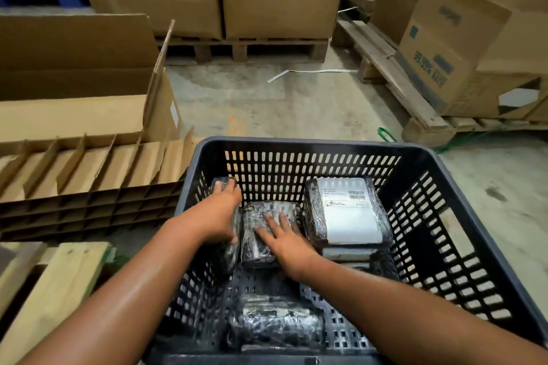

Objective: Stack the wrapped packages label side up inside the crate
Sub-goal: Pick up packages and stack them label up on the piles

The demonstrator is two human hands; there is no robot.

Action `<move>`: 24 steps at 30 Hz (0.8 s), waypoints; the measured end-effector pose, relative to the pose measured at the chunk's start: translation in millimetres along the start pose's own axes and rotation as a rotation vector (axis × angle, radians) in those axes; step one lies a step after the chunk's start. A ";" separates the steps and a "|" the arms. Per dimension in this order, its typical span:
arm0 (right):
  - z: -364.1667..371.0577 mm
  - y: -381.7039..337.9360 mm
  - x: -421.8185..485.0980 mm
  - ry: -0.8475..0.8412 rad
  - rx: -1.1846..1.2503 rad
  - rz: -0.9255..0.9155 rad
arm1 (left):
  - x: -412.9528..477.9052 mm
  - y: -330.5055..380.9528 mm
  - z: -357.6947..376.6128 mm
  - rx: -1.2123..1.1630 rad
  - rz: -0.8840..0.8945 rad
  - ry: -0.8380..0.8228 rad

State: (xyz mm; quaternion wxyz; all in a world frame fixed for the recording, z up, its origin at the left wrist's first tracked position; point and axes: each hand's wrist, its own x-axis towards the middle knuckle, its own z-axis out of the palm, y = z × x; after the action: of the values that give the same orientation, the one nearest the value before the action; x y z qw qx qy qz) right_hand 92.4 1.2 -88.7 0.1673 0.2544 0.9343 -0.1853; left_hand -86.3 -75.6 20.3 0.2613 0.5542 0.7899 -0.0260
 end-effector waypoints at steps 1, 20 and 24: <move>0.1 0.7 -0.8 -0.005 -0.035 -0.014 | 0.4 -0.1 0.1 0.007 -0.003 -0.006; -8.7 -8.2 -11.8 0.029 -0.428 -0.289 | -4.4 4.6 -10.2 0.019 -0.002 -0.082; -43.0 -11.1 -11.7 0.158 -0.205 -0.296 | -6.7 6.6 -14.2 -0.012 -0.006 -0.116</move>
State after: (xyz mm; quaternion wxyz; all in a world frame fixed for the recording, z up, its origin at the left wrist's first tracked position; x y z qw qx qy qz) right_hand 86.6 6.0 -43.4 0.0894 0.1097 0.9857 -0.0910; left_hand -84.3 -74.2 37.2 0.3097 0.5478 0.7753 -0.0539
